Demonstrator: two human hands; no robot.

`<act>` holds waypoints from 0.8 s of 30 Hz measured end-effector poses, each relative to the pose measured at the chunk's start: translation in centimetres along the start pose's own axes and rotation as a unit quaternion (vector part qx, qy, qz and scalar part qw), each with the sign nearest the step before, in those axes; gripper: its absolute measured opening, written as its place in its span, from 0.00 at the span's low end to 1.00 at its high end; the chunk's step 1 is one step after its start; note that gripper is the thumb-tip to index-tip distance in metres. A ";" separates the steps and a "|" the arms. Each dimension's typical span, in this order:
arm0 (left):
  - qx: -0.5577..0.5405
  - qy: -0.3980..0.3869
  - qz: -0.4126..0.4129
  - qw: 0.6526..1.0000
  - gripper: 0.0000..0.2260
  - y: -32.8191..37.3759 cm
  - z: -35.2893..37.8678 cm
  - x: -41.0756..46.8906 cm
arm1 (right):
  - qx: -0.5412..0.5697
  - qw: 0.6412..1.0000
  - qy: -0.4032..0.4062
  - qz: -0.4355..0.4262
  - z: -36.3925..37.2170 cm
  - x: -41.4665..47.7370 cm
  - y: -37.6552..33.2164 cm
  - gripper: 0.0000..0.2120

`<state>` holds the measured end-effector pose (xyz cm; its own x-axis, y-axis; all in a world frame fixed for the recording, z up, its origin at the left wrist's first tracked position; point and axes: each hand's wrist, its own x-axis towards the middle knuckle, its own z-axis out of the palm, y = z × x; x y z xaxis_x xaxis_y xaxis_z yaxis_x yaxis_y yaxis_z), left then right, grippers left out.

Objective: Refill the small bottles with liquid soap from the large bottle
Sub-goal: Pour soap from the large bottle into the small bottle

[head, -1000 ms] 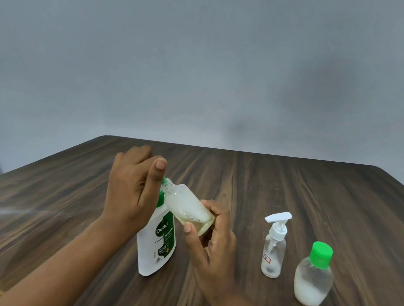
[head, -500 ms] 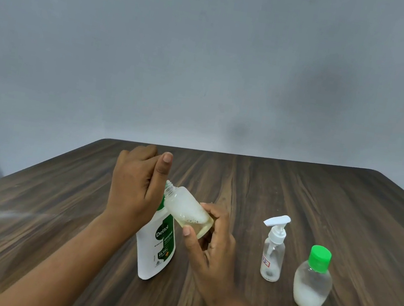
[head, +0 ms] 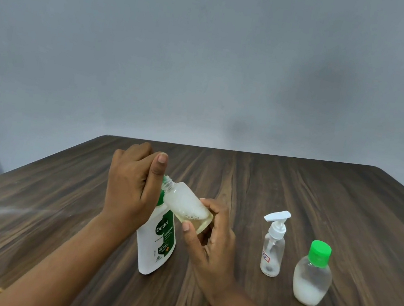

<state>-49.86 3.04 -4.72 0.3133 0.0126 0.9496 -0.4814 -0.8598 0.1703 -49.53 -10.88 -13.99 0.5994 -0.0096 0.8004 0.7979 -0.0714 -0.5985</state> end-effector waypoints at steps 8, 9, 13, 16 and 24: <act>-0.012 0.020 -0.009 1.000 0.21 0.2 0.3 -1.5 | 0.013 1.000 0.009 -0.001 -0.2 -0.1 -0.2 0.17; -0.012 0.020 -0.007 1.000 0.21 0.2 0.2 -1.5 | 0.011 1.000 0.008 0.000 -0.2 -0.1 -0.1 0.18; -0.011 0.003 -0.007 1.000 0.25 0.0 -0.2 -0.7 | -0.002 1.000 -0.001 0.000 0.0 -0.2 -0.1 0.18; -0.004 -0.011 0.006 1.000 0.27 0.1 -0.3 -0.2 | 0.003 1.000 0.000 0.002 0.0 -0.2 0.0 0.17; -0.014 0.015 -0.004 1.000 0.25 0.2 0.1 -1.4 | 0.014 1.000 -0.003 0.007 -0.2 -0.2 -0.1 0.18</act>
<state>-50.35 2.76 -6.06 0.2925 0.0350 0.9556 -0.5021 -0.8449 0.1846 -49.71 -11.06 -14.11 0.6105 -0.0052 0.7920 0.7911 -0.0431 -0.6101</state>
